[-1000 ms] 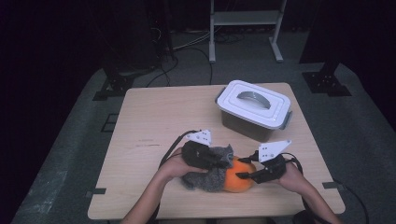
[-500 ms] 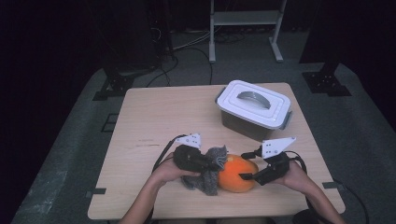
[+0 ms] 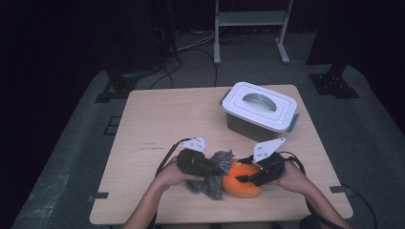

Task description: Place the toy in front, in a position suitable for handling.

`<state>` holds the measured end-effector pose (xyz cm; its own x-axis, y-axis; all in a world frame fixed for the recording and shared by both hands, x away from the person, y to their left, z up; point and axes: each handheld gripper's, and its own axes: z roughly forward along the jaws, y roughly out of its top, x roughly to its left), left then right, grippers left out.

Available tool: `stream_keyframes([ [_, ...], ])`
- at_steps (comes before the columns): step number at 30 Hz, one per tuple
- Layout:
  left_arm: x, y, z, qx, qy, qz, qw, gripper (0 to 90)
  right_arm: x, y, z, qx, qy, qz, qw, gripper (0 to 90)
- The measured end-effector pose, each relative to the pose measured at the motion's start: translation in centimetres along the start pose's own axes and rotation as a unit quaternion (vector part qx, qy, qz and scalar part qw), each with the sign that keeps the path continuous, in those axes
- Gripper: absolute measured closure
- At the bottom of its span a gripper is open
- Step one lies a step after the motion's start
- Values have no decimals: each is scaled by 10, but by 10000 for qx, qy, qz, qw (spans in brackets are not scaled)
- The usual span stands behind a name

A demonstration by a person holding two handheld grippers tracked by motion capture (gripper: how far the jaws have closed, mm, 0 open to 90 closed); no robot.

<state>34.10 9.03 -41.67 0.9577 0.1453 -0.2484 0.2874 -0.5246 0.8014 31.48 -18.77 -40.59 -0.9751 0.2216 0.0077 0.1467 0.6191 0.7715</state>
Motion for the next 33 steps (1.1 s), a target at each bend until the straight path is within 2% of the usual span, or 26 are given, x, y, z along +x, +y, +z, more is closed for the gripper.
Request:
stream_keyframes([
  [2,2,-6,1,-129,-91,-123,9998,759,0,-4,-3,-42,-6,-17,10000,502],
  [4,4,-8,3,-300,-292,-205,9989,763,0,-5,-4,-126,62,-42,9999,556],
  [6,5,-7,2,-358,-315,-224,9986,777,1,-5,-3,-265,102,-130,9995,583],
  [7,5,-7,1,-359,-318,-219,9986,783,-1,-4,-2,-318,114,-85,9994,594],
  [11,5,-4,-15,-497,-221,-210,9983,789,-6,4,2,-592,143,-22,9981,609],
  [17,3,-3,-52,-439,131,-148,9988,789,-10,23,27,-1025,241,48,9944,603],
  [19,2,-5,-58,-470,164,-170,9986,789,-9,28,34,-1002,241,6,9947,585],
  [22,1,-7,-57,-392,173,-114,9990,788,-4,28,43,-760,223,-121,9968,560],
  [23,1,-7,-57,-434,162,-116,9989,787,-3,27,44,-807,238,-80,9964,550],
  [30,1,-2,-49,-453,112,-98,9989,785,-3,5,24,-819,221,22,9964,532],
  [33,0,3,-40,-387,30,-41,9992,784,-1,-3,15,-769,190,-32,9969,529],
])
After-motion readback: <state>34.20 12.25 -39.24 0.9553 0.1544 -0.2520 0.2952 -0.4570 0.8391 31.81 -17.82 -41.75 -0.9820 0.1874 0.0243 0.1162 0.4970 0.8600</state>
